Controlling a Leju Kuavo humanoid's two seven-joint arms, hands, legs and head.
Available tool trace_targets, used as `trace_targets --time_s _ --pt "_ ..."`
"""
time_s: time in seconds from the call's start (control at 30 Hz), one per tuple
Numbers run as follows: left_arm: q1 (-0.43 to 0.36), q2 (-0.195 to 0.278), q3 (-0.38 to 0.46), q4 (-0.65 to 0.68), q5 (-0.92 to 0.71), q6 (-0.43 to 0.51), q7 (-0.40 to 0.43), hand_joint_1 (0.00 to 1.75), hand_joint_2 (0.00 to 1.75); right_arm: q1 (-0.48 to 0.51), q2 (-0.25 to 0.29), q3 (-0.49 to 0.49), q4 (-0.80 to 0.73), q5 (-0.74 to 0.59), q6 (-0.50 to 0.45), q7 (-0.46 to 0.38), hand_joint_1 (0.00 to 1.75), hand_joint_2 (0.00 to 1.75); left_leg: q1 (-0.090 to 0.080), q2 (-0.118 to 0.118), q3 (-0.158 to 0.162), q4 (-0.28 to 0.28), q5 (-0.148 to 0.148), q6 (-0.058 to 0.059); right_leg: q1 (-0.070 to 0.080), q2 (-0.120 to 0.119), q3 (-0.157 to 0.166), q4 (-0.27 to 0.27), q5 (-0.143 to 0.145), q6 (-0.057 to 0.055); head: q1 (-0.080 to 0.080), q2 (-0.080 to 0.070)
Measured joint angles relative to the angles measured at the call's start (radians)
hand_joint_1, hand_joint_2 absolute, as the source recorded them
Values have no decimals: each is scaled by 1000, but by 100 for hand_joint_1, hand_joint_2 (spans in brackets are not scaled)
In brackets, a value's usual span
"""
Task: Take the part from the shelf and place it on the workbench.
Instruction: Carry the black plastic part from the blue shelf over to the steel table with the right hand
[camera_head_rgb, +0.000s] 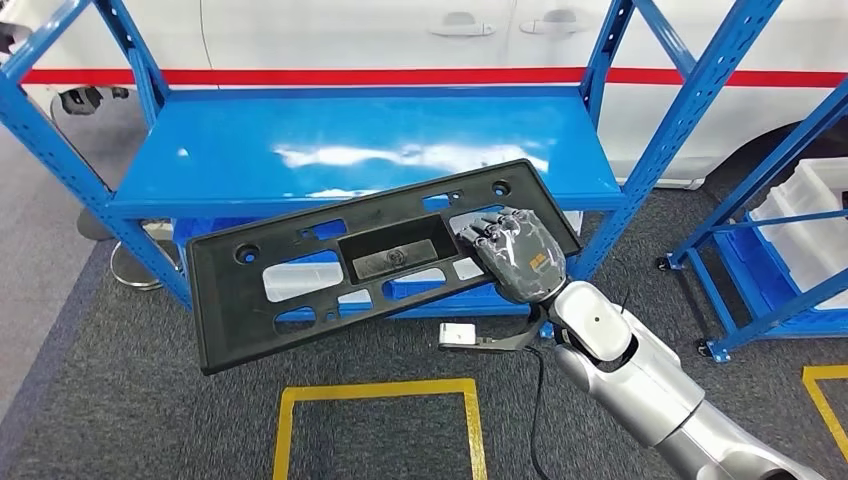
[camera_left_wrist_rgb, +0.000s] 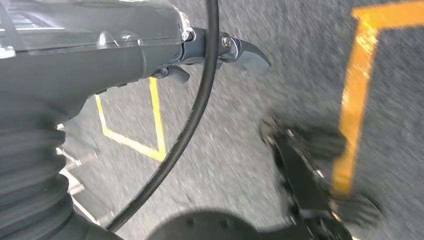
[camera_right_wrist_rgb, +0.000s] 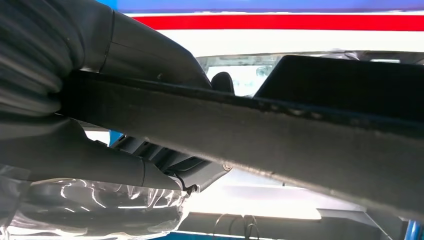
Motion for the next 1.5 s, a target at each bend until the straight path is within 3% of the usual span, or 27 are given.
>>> trace_targets --time_s 0.1,0.13,0.2,0.27,0.33,0.4,0.47,0.5,0.6,0.63,0.7,0.77,0.83,0.87,0.9,0.97,1.0,1.03,1.1,1.13,1.17,1.23,1.27,1.33,1.4,1.47,1.5 --pt "-4 2 -25 0 -44 11 3 0 175 26 4 -21 -14 -7 1 16 175 175 -3 3 -42 3 37 16 -4 7 -35 165 -145 5 0 0" --pt "-5 2 -38 0 -64 17 1 0 175 42 5 -37 -23 -13 0 22 175 175 -5 4 -59 5 48 17 -4 7 -37 216 -162 5 0 0" --pt "-7 -2 -69 -1 -101 32 -8 0 175 84 6 -82 -52 -31 -2 26 175 175 -10 4 -90 10 68 18 -2 8 -6 239 -129 1 0 0" --pt "-7 -10 -97 -3 -126 43 -15 0 175 123 6 -128 -87 -48 0 24 175 175 -16 5 -115 14 86 17 5 7 80 145 -86 -15 0 0" --pt "-8 -20 -118 -5 -137 48 -19 0 175 155 6 -171 -123 -55 10 22 175 175 -19 10 -129 14 103 11 15 1 178 3 -99 -31 0 0" --pt "-7 -25 -135 -7 -146 50 -21 0 175 191 6 -216 -158 -57 26 18 175 175 -16 16 -133 9 121 0 24 -1 216 -71 -112 -38 0 0" --pt "-5 -27 -149 -7 -150 49 -21 0 175 220 6 -248 -180 -58 37 15 175 175 -15 17 -141 6 127 -12 20 2 205 -89 -85 -43 0 0" --pt "-5 -28 -154 -7 -151 48 -21 0 175 230 6 -256 -187 -58 40 15 175 175 -15 16 -150 17 105 -18 16 3 195 -98 -68 -48 0 0" --pt "-5 -30 -166 -7 -152 47 -21 0 175 250 6 -267 -204 -55 46 14 175 175 -7 12 -180 153 -45 -37 9 6 149 -103 -23 -54 0 0" --pt "-5 -30 -169 -7 -152 47 -21 0 175 255 5 -270 -207 -53 47 14 175 175 -4 12 -185 214 -75 -42 9 7 131 -99 -12 -52 0 0" --pt "-6 -30 -171 -7 -152 47 -21 0 175 264 4 -272 -210 -52 48 14 175 175 3 12 -168 278 -54 -52 5 8 89 -85 11 -45 0 0" --pt "-9 -30 -171 -7 -152 48 -21 0 175 270 4 -274 -214 -52 48 14 175 175 9 12 -95 221 -1 -60 -1 9 46 -65 30 -35 0 0" --pt "-13 -30 -172 -7 -152 47 -21 0 175 275 4 -278 -222 -52 48 15 175 175 10 7 10 86 -22 -58 -1 11 15 -43 45 -22 -1 0" --pt "-13 -30 -172 -7 -152 45 -20 0 175 279 4 -282 -227 -52 49 15 175 175 8 4 42 34 -42 -53 -1 11 9 -37 54 -15 0 0" --pt "-13 -30 -172 -7 -152 43 -19 0 175 285 4 -288 -232 -53 50 16 175 175 5 1 57 5 -57 -46 0 11 5 -37 64 -9 0 0" --pt "-11 -31 -175 -7 -152 41 -13 0 175 301 9 -297 -241 -58 61 17 175 175 4 3 42 0 -43 -28 -3 13 1 -42 78 4 0 0" --pt "-12 -33 -177 -7 -151 45 -9 0 175 307 14 -299 -244 -60 70 18 175 175 5 7 32 0 -31 -19 -6 15 -5 -35 62 9 0 0" --pt "-14 -35 -178 -7 -149 51 -6 0 175 312 20 -301 -246 -59 82 19 175 175 6 12 20 -2 -16 -10 -8 16 -16 -8 23 13 0 0" --pt "-20 -38 -178 -7 -134 67 -1 0 175 313 31 -300 -245 -41 102 26 175 175 5 17 -13 -2 14 0 -10 16 -40 100 -94 19 0 0" --pt "-22 -38 -176 -7 -120 71 0 0 175 310 35 -296 -243 -30 108 32 175 175 4 18 -32 0 28 2 -10 16 -49 166 -136 20 0 0" --pt "-23 -38 -172 -7 -106 75 -3 0 175 305 37 -288 -239 -20 115 37 175 175 2 18 -52 2 42 2 -10 16 -49 218 -148 21 0 0" --pt "-24 -35 -161 -7 -85 86 -21 0 175 285 39 -262 -227 -10 126 47 175 175 -3 18 -88 6 65 1 -10 16 -17 246 -109 16 0 0" --pt "-25 -34 -156 -7 -83 95 -37 0 175 269 39 -243 -219 -6 132 53 175 175 -5 18 -104 8 77 0 -7 16 26 209 -83 8 0 0" --pt "-29 -33 -151 -7 -96 113 -66 0 175 235 40 -208 -204 2 145 70 175 175 -10 17 -127 9 99 -5 2 16 150 61 -87 -12 0 0" --pt "-31 -35 -153 -8 -119 128 -71 0 175 209 43 -186 -195 6 151 86 175 175 -9 16 -137 4 124 -14 11 15 227 -56 -118 -24 0 0" --pt "-28 -38 -161 -8 -135 140 -58 0 175 196 45 -177 -189 2 152 95 175 175 -7 14 -144 -7 144 -24 12 13 227 -88 -107 -30 0 0" --pt "-25 -40 -166 -7 -139 145 -49 0 175 193 45 -175 -186 2 152 97 175 175 -6 12 -150 -5 135 -29 9 11 219 -94 -93 -37 0 0"
